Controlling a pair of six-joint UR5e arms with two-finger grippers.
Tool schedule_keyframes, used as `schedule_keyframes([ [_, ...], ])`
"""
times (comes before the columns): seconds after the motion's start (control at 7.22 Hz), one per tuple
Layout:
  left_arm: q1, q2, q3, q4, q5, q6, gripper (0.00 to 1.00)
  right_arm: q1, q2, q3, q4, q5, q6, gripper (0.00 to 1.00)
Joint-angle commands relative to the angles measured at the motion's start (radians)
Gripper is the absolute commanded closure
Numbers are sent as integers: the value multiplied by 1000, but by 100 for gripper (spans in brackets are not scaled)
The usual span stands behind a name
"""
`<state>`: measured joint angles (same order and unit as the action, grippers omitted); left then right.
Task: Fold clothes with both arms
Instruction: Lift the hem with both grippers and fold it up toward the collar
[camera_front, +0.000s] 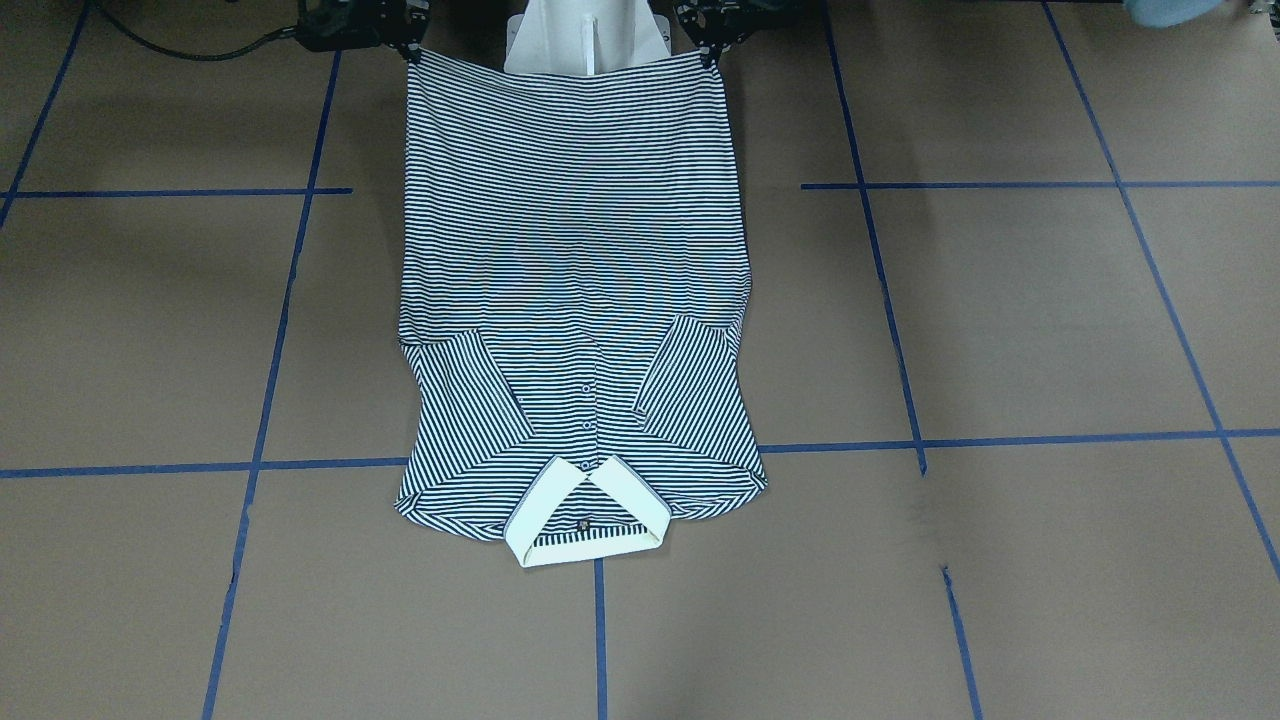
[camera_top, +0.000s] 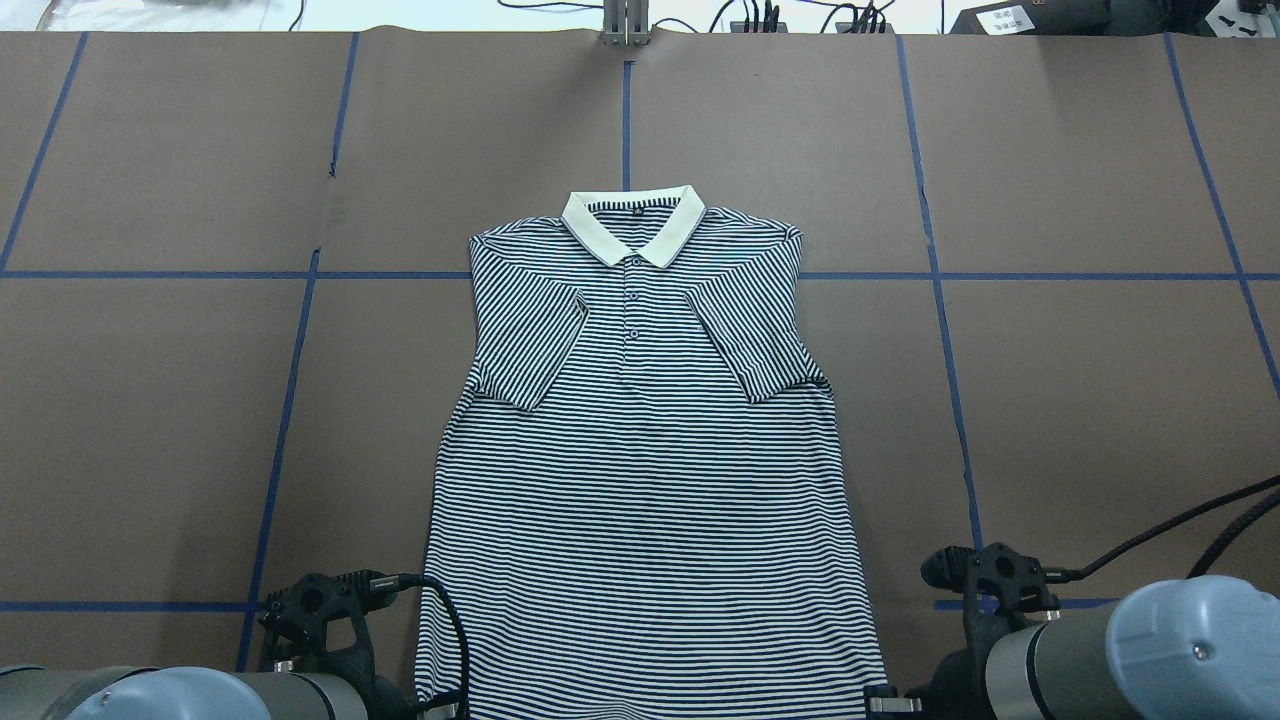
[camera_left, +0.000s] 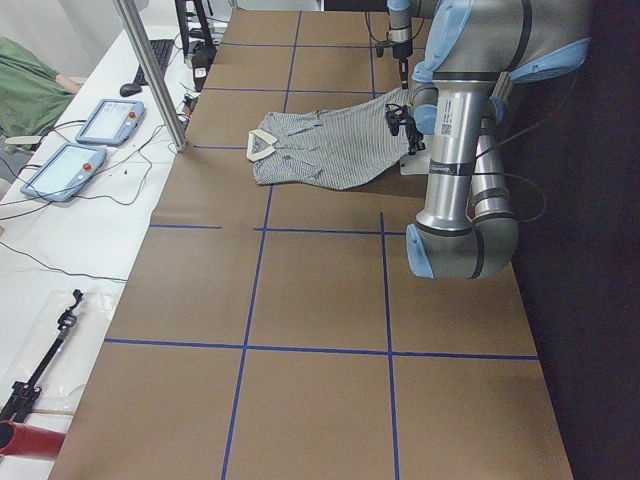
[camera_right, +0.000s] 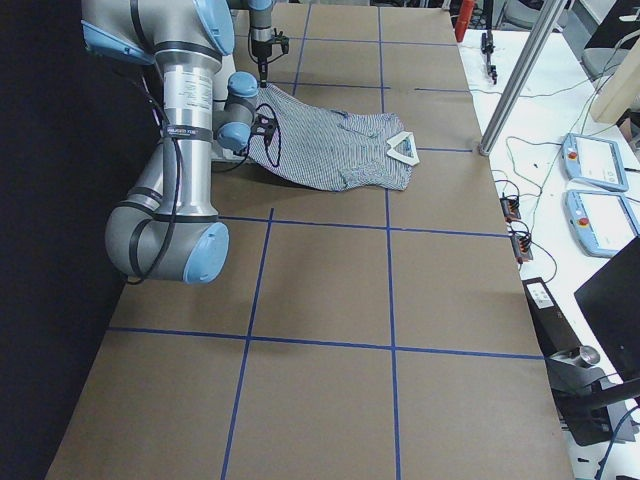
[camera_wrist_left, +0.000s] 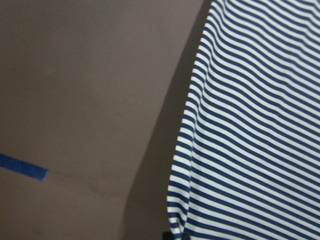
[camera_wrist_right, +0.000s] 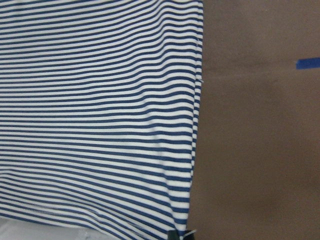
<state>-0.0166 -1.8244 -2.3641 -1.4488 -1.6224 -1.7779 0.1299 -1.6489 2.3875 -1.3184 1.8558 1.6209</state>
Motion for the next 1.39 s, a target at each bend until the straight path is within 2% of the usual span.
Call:
schedule_keyframes([
  [0.0,-84,-21,14,-4,1,81,100,165,74,-45,1,14,-178,100],
  [0.14,-177,-38,46,-2,-4,166,100,241,114,-106,2,14,-259,100],
  [0.28,-269,-42,89,-13,-5,236,100,319,221,-207,5,8,-339,100],
  [0.42,-369,-91,167,-28,-40,247,100,426,329,-331,2,23,-358,100],
  [0.55,-441,-155,286,-65,-74,299,100,510,393,-405,2,64,-415,100],
  [0.69,-495,-167,352,-156,-77,302,100,574,444,-451,2,98,-432,100],
  [0.97,-584,-200,474,-263,-96,310,100,637,590,-630,5,106,-466,100],
  [1.25,-643,-249,551,-281,-97,317,100,720,681,-799,8,181,-556,100],
])
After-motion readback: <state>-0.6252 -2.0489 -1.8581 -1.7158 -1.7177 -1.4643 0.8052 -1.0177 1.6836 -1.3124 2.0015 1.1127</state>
